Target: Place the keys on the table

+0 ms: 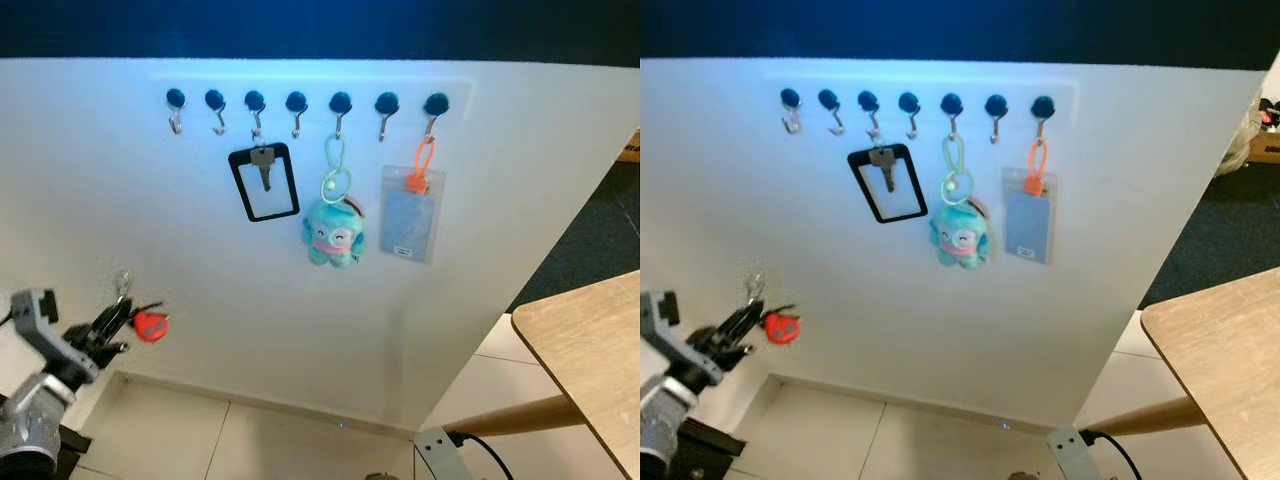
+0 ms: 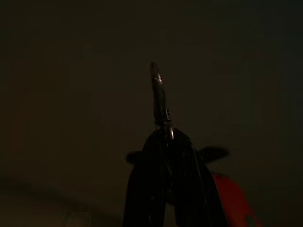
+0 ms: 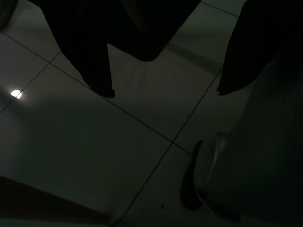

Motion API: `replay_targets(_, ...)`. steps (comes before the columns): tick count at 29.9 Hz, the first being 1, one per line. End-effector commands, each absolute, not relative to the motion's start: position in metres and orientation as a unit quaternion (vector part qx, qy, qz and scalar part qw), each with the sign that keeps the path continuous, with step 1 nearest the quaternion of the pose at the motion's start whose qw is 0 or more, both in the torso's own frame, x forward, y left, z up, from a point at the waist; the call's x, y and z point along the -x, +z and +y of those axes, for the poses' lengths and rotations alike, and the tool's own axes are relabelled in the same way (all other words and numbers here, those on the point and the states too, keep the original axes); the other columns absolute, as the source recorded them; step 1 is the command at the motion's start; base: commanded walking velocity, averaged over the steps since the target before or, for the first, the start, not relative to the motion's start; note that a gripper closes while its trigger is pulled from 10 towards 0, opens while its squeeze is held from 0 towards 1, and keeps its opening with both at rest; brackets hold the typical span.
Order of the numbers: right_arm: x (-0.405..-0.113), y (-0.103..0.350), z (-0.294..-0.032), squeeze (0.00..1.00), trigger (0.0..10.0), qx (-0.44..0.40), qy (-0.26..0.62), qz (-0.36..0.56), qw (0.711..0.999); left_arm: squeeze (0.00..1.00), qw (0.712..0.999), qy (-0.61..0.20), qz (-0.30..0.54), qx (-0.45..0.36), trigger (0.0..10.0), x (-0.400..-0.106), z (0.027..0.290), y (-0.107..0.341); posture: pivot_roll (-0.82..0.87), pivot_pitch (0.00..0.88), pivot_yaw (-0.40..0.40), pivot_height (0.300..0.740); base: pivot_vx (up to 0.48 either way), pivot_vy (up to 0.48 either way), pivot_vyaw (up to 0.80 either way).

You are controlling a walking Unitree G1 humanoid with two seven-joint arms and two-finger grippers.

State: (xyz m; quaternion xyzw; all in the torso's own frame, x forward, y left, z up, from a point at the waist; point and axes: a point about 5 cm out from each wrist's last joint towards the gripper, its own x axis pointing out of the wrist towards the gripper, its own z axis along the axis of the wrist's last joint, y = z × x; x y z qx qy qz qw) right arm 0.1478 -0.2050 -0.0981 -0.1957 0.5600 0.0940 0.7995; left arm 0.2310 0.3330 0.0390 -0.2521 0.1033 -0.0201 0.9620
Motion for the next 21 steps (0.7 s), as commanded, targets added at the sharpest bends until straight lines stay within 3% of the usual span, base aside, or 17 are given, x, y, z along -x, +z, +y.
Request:
replay_targets(1,-0.142,-0.102,-0.195,0.00,10.0,0.189,0.114,0.565,0.795,0.00,0.960,0.013,0.114,0.257,10.0,-0.223,0.333,0.028,-0.07,0.059,0.090,0.740,0.000,0.000,0.00)
replay_targets(7,-0.146,-0.100,-0.195,0.00,10.0,0.169,0.080,0.530,0.827,0.00,0.936,0.124,0.206,0.256,10.0,-0.194,0.330,-0.013,-0.08,0.043,0.085,0.740,0.000,0.000,0.00)
replay_targets(15,-0.152,-0.096,-0.193,0.00,10.0,0.152,0.062,0.482,0.861,0.00,0.897,0.179,0.318,0.250,10.0,-0.155,0.309,-0.053,-0.09,0.045,0.091,0.740,0.000,0.000,0.00)
replay_targets(18,-0.201,-0.067,-0.219,0.00,10.0,0.141,0.051,0.424,0.893,0.00,0.882,0.187,0.356,0.247,10.0,-0.142,0.297,-0.066,-0.09,0.049,0.092,0.740,0.000,0.000,0.00)
replay_targets(21,-0.210,-0.061,-0.223,0.00,10.0,0.142,0.051,0.410,0.900,0.00,0.877,0.185,0.370,0.247,10.0,-0.137,0.290,-0.071,-0.09,0.049,0.092,0.740,0.000,0.000,0.00)
